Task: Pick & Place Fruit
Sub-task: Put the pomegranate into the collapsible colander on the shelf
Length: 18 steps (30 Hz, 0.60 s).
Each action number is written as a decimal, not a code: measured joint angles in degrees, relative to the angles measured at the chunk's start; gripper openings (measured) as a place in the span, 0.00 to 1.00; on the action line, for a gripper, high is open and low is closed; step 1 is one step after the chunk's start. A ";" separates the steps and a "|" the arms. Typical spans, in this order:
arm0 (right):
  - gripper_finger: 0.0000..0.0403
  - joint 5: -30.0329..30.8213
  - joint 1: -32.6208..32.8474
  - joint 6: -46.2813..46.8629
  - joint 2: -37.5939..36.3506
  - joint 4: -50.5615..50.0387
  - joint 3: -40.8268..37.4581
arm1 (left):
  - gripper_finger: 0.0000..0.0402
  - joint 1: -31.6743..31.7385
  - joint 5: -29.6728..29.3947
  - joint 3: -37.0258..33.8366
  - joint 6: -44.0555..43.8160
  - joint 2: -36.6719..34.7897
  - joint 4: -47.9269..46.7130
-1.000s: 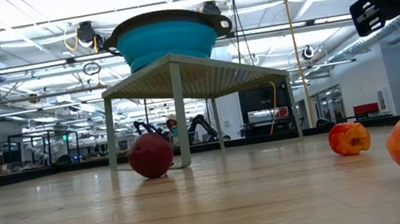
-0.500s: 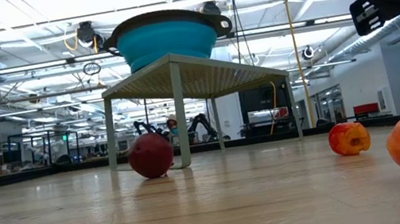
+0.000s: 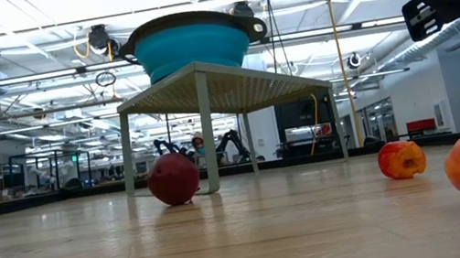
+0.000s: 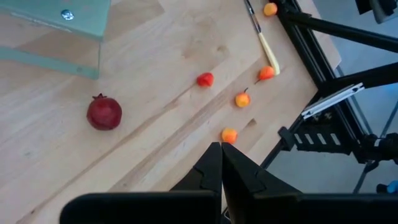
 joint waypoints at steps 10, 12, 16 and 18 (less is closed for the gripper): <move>0.00 0.00 -0.01 0.00 0.00 0.00 0.00 | 0.01 0.00 -0.02 0.00 0.23 -0.04 0.00; 0.00 0.00 -0.01 -0.01 0.00 0.00 0.00 | 0.00 0.00 0.00 0.00 0.20 -0.04 0.00; 0.00 0.00 -0.02 0.00 0.00 0.00 0.00 | 0.02 -0.02 0.02 0.00 0.74 -0.07 0.00; 0.00 -0.01 -0.01 0.00 0.00 0.01 0.00 | 0.03 -0.15 0.03 0.00 1.68 -0.07 0.01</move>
